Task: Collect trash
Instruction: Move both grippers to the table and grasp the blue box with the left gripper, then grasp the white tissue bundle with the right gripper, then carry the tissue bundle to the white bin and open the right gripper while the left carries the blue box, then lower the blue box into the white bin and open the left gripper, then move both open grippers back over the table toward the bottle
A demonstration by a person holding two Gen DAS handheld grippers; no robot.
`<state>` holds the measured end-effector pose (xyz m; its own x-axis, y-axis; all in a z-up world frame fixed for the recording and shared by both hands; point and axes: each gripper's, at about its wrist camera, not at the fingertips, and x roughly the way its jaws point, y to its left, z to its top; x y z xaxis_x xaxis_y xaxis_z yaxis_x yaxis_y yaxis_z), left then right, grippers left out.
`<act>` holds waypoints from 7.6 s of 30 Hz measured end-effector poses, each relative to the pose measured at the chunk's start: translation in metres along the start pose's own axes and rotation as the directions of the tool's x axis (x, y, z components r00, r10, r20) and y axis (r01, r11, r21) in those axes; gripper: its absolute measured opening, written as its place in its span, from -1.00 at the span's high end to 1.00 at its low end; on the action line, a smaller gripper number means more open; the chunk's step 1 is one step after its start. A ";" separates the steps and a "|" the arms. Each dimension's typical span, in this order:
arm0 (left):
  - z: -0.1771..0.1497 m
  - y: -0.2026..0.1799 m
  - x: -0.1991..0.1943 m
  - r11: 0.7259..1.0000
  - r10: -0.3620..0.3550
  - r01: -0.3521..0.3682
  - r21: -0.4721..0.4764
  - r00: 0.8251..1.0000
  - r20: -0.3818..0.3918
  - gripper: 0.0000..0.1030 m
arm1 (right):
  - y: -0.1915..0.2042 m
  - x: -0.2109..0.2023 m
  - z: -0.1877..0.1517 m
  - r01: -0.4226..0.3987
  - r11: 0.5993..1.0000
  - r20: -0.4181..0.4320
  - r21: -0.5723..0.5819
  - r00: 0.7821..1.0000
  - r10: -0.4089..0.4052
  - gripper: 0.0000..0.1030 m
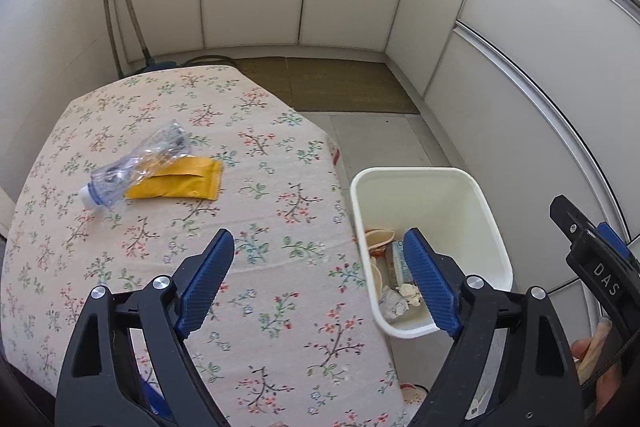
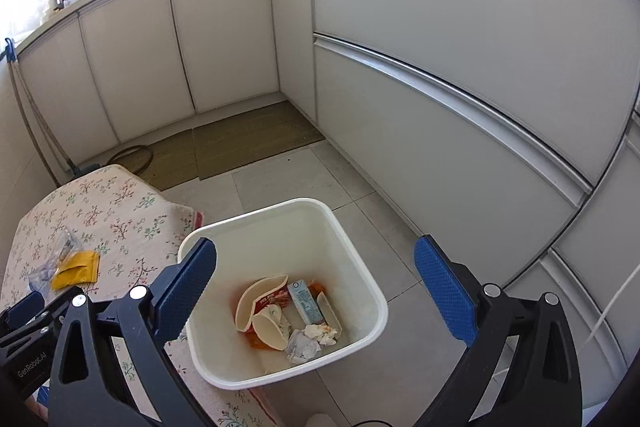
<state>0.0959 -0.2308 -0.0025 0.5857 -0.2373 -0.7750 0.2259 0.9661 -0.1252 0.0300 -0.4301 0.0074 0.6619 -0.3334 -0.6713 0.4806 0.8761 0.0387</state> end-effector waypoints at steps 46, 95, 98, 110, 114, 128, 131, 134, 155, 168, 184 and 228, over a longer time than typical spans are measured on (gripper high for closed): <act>-0.128 0.221 0.005 0.863 -0.072 -0.144 -0.484 0.914 -0.400 -0.16 | 0.212 -0.022 -0.100 -0.305 0.852 -0.294 -0.425 0.937 0.188 -0.87; -0.059 0.285 -0.078 0.914 0.089 -0.092 -0.395 0.996 -0.026 -0.02 | 0.286 -0.022 -0.112 -0.554 0.767 -0.458 -0.323 0.801 0.386 0.38; -0.053 0.275 -0.080 0.921 0.077 -0.074 -0.382 0.997 -0.009 -0.02 | 0.274 -0.033 -0.095 -0.547 0.773 -0.392 -0.320 0.820 0.418 0.38; -0.028 0.232 -0.070 0.948 0.019 -0.014 -0.318 1.000 0.013 -0.02 | 0.216 -0.037 -0.034 -0.455 0.851 -0.178 -0.263 0.890 0.421 0.37; -0.020 0.215 -0.063 0.958 0.001 0.003 -0.287 1.000 0.013 -0.02 | 0.186 -0.030 -0.013 -0.406 0.886 -0.116 -0.224 0.914 0.390 0.37; 0.002 0.159 -0.040 0.980 -0.040 0.040 -0.195 0.999 0.005 -0.02 | 0.098 0.010 0.031 -0.207 0.975 0.020 -0.078 0.978 0.209 0.35; 0.006 0.146 -0.033 0.983 -0.047 0.046 -0.176 0.999 0.000 -0.02 | 0.079 0.021 0.035 -0.150 0.988 0.035 -0.039 0.988 0.151 0.35; 0.010 0.132 -0.028 0.986 -0.057 0.056 -0.157 0.998 -0.003 -0.02 | 0.057 0.034 0.036 -0.093 0.996 0.033 0.010 0.995 0.093 0.33; 0.048 -0.018 0.000 0.973 -0.230 0.229 0.021 0.973 0.023 -0.02 | -0.072 0.026 0.035 0.061 0.969 -0.007 0.241 0.998 -0.061 -0.87; 0.063 -0.106 0.034 0.942 -0.319 0.324 0.083 0.946 -0.060 -0.05 | -0.127 0.023 0.025 0.126 0.936 -0.033 0.328 0.992 -0.122 -0.87; 0.052 -0.075 0.052 0.966 -0.257 0.259 0.015 0.962 -0.089 -0.36 | -0.083 0.024 0.028 0.100 0.971 -0.013 0.217 0.995 -0.099 -0.87; 0.009 0.327 -0.005 0.873 0.143 -0.149 -0.465 0.989 -0.049 -0.57 | 0.336 0.067 -0.026 -0.379 0.868 -0.308 -0.319 0.908 0.283 -0.87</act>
<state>0.1742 0.0854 -0.0342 0.5735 -0.0918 -0.8141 -0.2522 0.9256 -0.2821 0.2208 -0.1493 -0.0434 0.5600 0.0528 -0.8268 -0.0175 0.9985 0.0519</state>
